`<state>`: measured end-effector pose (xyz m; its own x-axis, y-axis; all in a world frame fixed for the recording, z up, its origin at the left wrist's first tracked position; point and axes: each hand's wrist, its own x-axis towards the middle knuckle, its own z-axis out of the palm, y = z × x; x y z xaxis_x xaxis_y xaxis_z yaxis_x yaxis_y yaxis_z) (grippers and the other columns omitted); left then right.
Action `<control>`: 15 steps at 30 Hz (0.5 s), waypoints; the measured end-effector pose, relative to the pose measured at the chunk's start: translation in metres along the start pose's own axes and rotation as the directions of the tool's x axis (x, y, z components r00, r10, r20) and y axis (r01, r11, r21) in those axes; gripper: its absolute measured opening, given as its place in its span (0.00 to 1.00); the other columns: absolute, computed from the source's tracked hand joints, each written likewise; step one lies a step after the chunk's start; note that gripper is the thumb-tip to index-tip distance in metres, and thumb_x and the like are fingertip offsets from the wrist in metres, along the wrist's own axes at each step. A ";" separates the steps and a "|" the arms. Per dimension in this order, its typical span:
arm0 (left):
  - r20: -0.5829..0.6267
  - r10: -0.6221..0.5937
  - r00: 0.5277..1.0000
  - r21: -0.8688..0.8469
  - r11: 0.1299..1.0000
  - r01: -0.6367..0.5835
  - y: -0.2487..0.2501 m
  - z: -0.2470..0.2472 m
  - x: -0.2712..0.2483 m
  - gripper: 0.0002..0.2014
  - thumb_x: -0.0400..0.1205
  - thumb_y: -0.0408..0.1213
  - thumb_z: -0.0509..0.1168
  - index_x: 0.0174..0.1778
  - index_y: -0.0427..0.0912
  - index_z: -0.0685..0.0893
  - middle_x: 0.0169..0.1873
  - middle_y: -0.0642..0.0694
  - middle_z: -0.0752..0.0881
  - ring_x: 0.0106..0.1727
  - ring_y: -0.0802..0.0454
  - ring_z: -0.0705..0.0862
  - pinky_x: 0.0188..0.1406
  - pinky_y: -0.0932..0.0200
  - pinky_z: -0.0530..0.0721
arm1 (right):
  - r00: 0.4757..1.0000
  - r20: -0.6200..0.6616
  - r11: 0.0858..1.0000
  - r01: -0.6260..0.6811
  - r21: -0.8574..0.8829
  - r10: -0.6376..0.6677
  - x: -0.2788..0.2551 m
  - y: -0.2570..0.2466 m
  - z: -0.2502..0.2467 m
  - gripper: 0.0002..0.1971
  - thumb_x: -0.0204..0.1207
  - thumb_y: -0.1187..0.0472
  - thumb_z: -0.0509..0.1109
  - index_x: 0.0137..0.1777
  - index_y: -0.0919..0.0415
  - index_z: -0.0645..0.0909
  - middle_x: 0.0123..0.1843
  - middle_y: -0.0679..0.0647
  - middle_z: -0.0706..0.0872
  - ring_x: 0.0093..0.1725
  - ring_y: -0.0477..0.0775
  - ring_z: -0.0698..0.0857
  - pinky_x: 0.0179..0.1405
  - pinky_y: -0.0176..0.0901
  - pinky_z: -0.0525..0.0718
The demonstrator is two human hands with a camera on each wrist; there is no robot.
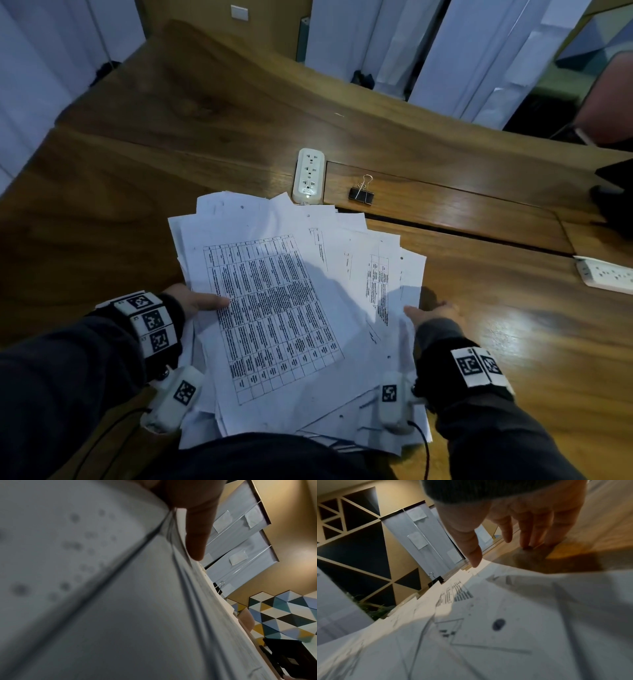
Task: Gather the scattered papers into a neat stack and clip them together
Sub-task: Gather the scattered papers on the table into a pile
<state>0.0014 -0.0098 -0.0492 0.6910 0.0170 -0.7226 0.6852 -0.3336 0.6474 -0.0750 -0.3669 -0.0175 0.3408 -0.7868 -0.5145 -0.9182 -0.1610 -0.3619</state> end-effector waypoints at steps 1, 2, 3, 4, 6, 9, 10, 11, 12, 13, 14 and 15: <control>-0.004 0.000 1.000 -0.005 1.000 0.000 0.000 0.000 -0.001 0.25 0.65 0.32 0.78 0.57 0.29 0.82 0.56 0.36 0.84 0.60 0.34 0.81 0.65 0.45 0.75 | 0.999 0.038 1.000 -0.016 0.027 0.015 -0.001 -0.001 0.001 0.37 0.63 0.55 0.78 0.69 0.66 0.67 0.64 0.66 0.80 0.60 0.69 0.81 0.60 0.58 0.81; -0.003 0.002 1.000 0.006 1.000 -0.002 0.000 0.000 -0.001 0.26 0.64 0.32 0.78 0.57 0.30 0.83 0.57 0.35 0.85 0.60 0.34 0.81 0.66 0.44 0.75 | 0.997 0.079 0.999 -0.022 0.029 0.020 -0.001 -0.001 0.004 0.36 0.63 0.55 0.79 0.68 0.69 0.68 0.63 0.66 0.81 0.60 0.69 0.82 0.59 0.56 0.81; 0.003 0.007 1.000 0.001 1.000 -0.007 -0.001 0.000 0.000 0.27 0.62 0.33 0.79 0.57 0.31 0.83 0.58 0.34 0.85 0.60 0.34 0.81 0.67 0.41 0.75 | 0.994 0.104 1.000 -0.030 0.009 0.029 -0.001 -0.002 0.006 0.35 0.63 0.55 0.79 0.67 0.71 0.71 0.62 0.66 0.82 0.59 0.68 0.82 0.58 0.54 0.82; 0.006 -0.002 1.000 -0.001 1.000 0.002 -0.001 -0.001 0.001 0.28 0.61 0.33 0.80 0.57 0.30 0.83 0.58 0.33 0.85 0.59 0.34 0.82 0.67 0.39 0.75 | 0.992 0.119 0.999 -0.031 -0.014 0.032 -0.003 -0.003 0.007 0.33 0.64 0.55 0.79 0.65 0.72 0.73 0.62 0.65 0.83 0.60 0.67 0.82 0.58 0.53 0.81; 0.012 -0.007 1.000 0.008 1.000 0.007 0.001 -0.001 -0.001 0.29 0.60 0.31 0.80 0.57 0.29 0.83 0.58 0.31 0.85 0.59 0.34 0.82 0.65 0.41 0.77 | 0.990 0.140 0.999 -0.010 -0.034 0.015 -0.006 -0.007 0.011 0.31 0.64 0.54 0.79 0.62 0.73 0.76 0.64 0.65 0.83 0.61 0.66 0.82 0.58 0.54 0.80; 0.013 -0.013 1.000 0.012 1.000 0.013 -0.001 -0.001 0.000 0.27 0.62 0.29 0.79 0.57 0.29 0.82 0.58 0.31 0.85 0.59 0.34 0.82 0.63 0.43 0.78 | 0.994 0.113 0.986 0.025 -0.163 -0.006 -0.010 -0.009 0.021 0.36 0.54 0.41 0.78 0.57 0.65 0.80 0.62 0.61 0.84 0.58 0.65 0.82 0.61 0.57 0.80; 0.017 -0.013 1.000 0.022 1.000 0.013 -0.001 -0.002 0.001 0.28 0.61 0.31 0.80 0.57 0.29 0.82 0.57 0.31 0.85 0.58 0.34 0.83 0.63 0.42 0.78 | 0.996 0.090 0.965 0.045 -0.257 -0.022 -0.010 -0.009 0.024 0.39 0.50 0.36 0.76 0.57 0.63 0.81 0.60 0.60 0.83 0.57 0.64 0.80 0.61 0.57 0.80; 0.015 -0.010 1.000 0.033 0.999 0.009 -0.003 -0.004 0.004 0.31 0.58 0.35 0.81 0.57 0.29 0.83 0.56 0.32 0.85 0.57 0.34 0.83 0.63 0.41 0.79 | 0.997 0.070 0.936 0.046 -0.349 -0.022 -0.013 -0.010 0.025 0.41 0.49 0.33 0.74 0.57 0.62 0.80 0.58 0.59 0.81 0.56 0.63 0.78 0.61 0.56 0.79; 0.028 -0.018 0.999 0.061 0.998 0.016 -0.004 -0.004 0.004 0.36 0.53 0.40 0.83 0.56 0.30 0.83 0.55 0.32 0.86 0.56 0.34 0.84 0.63 0.40 0.80 | 0.998 0.056 0.909 0.046 -0.415 -0.025 -0.016 -0.012 0.026 0.40 0.53 0.33 0.73 0.58 0.62 0.78 0.57 0.59 0.77 0.57 0.63 0.76 0.60 0.54 0.77; 0.056 -0.020 0.998 0.076 0.997 0.016 -0.007 -0.005 0.010 0.41 0.47 0.45 0.85 0.56 0.31 0.83 0.54 0.34 0.86 0.55 0.35 0.85 0.62 0.40 0.80 | 0.998 0.051 0.894 0.047 -0.445 -0.028 -0.021 -0.014 0.026 0.38 0.57 0.34 0.72 0.59 0.62 0.76 0.57 0.59 0.74 0.57 0.62 0.75 0.60 0.52 0.76; 0.065 -0.018 0.998 0.084 0.996 0.013 -0.012 -0.007 0.019 0.46 0.42 0.49 0.85 0.56 0.31 0.83 0.53 0.35 0.87 0.54 0.36 0.85 0.61 0.41 0.81 | 0.998 0.062 0.894 0.054 -0.444 -0.030 -0.025 -0.016 0.025 0.37 0.59 0.36 0.72 0.61 0.63 0.75 0.58 0.60 0.73 0.57 0.62 0.75 0.59 0.52 0.76; 0.054 -0.017 0.998 0.090 0.996 0.012 -0.015 -0.008 0.023 0.48 0.40 0.51 0.85 0.55 0.31 0.83 0.52 0.37 0.87 0.53 0.38 0.85 0.61 0.42 0.81 | 0.996 0.088 0.903 0.062 -0.426 -0.027 -0.026 -0.016 0.025 0.36 0.60 0.39 0.73 0.61 0.65 0.75 0.59 0.60 0.75 0.56 0.62 0.78 0.58 0.50 0.79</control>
<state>0.0085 0.0029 -0.0739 0.6661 -0.0282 -0.7453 0.6699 -0.4168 0.6145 -0.0637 -0.3287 -0.0177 0.3822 -0.7266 -0.5710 -0.8935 -0.4483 -0.0277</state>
